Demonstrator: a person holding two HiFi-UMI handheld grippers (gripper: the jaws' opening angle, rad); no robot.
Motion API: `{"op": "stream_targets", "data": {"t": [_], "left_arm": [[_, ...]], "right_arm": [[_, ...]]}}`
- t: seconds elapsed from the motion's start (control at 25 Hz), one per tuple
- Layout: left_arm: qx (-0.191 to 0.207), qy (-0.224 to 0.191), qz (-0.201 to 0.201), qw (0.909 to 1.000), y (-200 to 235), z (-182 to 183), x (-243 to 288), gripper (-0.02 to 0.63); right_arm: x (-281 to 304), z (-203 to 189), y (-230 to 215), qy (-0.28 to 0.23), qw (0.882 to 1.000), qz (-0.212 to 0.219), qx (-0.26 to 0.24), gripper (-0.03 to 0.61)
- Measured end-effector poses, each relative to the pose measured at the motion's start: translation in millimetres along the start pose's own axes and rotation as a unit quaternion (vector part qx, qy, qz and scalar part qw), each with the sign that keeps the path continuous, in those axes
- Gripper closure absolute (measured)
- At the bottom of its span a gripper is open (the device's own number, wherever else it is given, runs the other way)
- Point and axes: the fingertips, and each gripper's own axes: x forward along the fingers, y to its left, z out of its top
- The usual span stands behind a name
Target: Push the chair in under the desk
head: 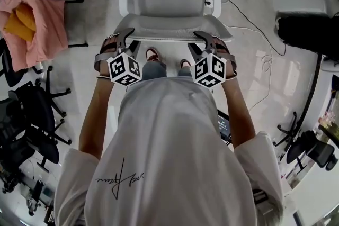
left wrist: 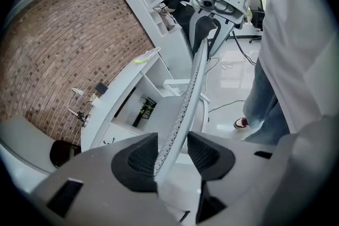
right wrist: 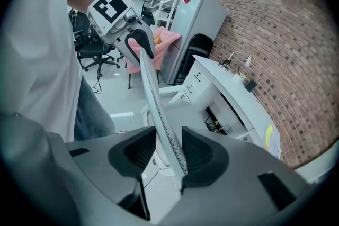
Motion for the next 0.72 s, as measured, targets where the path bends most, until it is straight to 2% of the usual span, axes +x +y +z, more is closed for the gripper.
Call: {"op": "stream_targets", "data": {"t": [0.72], "left_arm": [[0.058, -0.071, 0.018, 0.9956, 34.9, 3.4, 18.7, 0.442]], "right_arm": [[16.0, 9.1, -23.7, 0.007, 0.998, -0.062, 0.022, 0.400]]}}
